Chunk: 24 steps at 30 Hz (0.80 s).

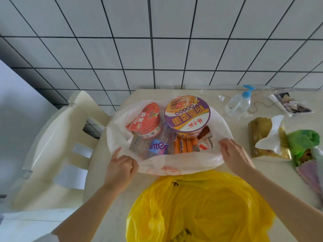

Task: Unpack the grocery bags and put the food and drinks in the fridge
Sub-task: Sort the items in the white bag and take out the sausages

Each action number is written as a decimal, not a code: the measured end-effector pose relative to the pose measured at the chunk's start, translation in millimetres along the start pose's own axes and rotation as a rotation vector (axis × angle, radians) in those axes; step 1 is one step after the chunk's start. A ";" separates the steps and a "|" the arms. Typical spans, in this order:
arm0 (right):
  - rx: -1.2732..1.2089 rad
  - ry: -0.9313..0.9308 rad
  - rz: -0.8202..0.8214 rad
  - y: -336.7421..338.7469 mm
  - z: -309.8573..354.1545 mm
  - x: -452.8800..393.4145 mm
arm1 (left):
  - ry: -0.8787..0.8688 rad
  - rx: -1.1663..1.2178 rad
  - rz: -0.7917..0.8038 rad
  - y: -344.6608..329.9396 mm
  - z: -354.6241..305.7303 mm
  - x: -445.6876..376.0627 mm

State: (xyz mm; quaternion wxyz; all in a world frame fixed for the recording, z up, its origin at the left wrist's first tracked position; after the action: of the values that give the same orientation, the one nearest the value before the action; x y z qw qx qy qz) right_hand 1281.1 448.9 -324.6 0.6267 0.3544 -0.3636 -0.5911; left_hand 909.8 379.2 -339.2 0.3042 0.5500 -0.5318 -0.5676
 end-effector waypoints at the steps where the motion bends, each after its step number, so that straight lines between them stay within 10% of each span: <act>1: 0.002 -0.018 -0.014 0.4 1.1 -9.2 | 0.065 -0.023 -0.012 3.0 13.3 -3.7; 12: 0.330 0.012 0.284 -31.7 5.8 -80.4 | 0.341 -0.150 0.352 -13.2 76.0 -76.6; 24: 0.224 -0.042 0.195 -22.5 22.8 -122.7 | 0.642 0.032 0.545 -53.3 117.8 -95.3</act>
State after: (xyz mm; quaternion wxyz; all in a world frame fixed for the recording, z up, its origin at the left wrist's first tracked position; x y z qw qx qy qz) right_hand 1245.8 570.0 -337.7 0.6301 0.3727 -0.4730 -0.4903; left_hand 830.8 512.8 -380.6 0.5851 0.5426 -0.5447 -0.2579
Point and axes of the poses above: each hand's wrist, its own x-axis away from the middle knuckle, its own y-axis out of the back of the hand, z = x × y, the point moved 6 cm from there along -x, towards the middle knuckle, and after that the axes turned 4 degrees about -z, right-handed, at the moved point
